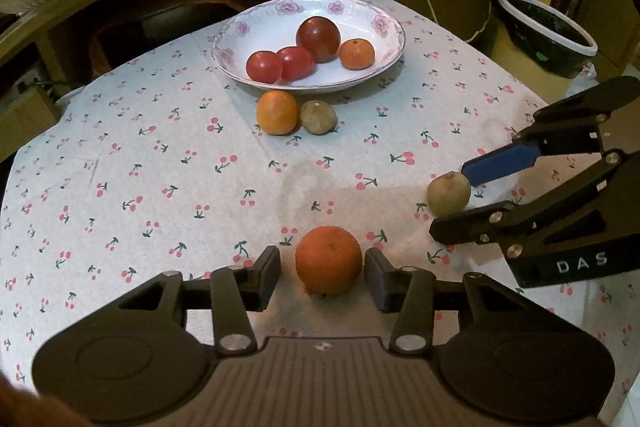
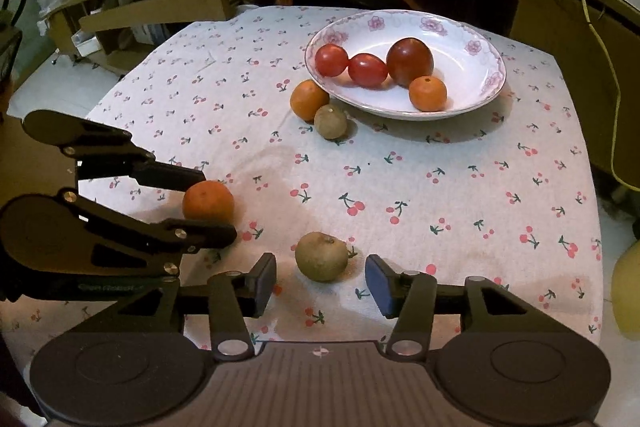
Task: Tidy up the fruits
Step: 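Carry the kiwi and orange toward the white plate with both tools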
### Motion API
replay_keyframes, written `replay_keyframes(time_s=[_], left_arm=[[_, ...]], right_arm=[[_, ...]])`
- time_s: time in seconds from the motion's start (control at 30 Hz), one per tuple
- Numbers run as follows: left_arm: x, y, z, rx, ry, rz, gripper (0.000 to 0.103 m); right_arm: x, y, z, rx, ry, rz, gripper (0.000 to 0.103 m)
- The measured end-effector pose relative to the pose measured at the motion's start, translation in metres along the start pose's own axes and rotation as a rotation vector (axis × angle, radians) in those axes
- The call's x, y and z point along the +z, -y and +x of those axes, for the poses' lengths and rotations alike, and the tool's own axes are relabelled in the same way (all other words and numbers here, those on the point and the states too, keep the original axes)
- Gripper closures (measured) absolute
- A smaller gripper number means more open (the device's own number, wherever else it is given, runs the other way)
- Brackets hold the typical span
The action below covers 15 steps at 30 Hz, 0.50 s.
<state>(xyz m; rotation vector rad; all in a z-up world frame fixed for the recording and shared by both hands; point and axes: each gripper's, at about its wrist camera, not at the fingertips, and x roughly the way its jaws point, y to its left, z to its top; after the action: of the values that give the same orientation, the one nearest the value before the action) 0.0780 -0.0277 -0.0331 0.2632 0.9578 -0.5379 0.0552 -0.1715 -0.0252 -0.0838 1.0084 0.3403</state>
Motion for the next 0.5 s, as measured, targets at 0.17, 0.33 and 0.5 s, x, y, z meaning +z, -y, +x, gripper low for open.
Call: replay_keyframes(time_s=[0.17,0.33,0.5], left_arm=[[-0.0017,-0.0008,-0.0004,-0.001,0.000,0.007,0.050],[-0.0020,-0.0020,-0.0016,-0.005,0.002,-0.003,0.051],[-0.0019,0.0020,-0.0037,-0.012,0.010,0.002,0.059]], right_arm=[[0.0004,0.0011,0.0006,0.006,-0.005,0.004,0.051],[0.0007,-0.0016,0.0024,0.004,-0.008,-0.005,0.051],[0.0011,-0.0015,0.0026,0.009,-0.009,-0.003,0.051]])
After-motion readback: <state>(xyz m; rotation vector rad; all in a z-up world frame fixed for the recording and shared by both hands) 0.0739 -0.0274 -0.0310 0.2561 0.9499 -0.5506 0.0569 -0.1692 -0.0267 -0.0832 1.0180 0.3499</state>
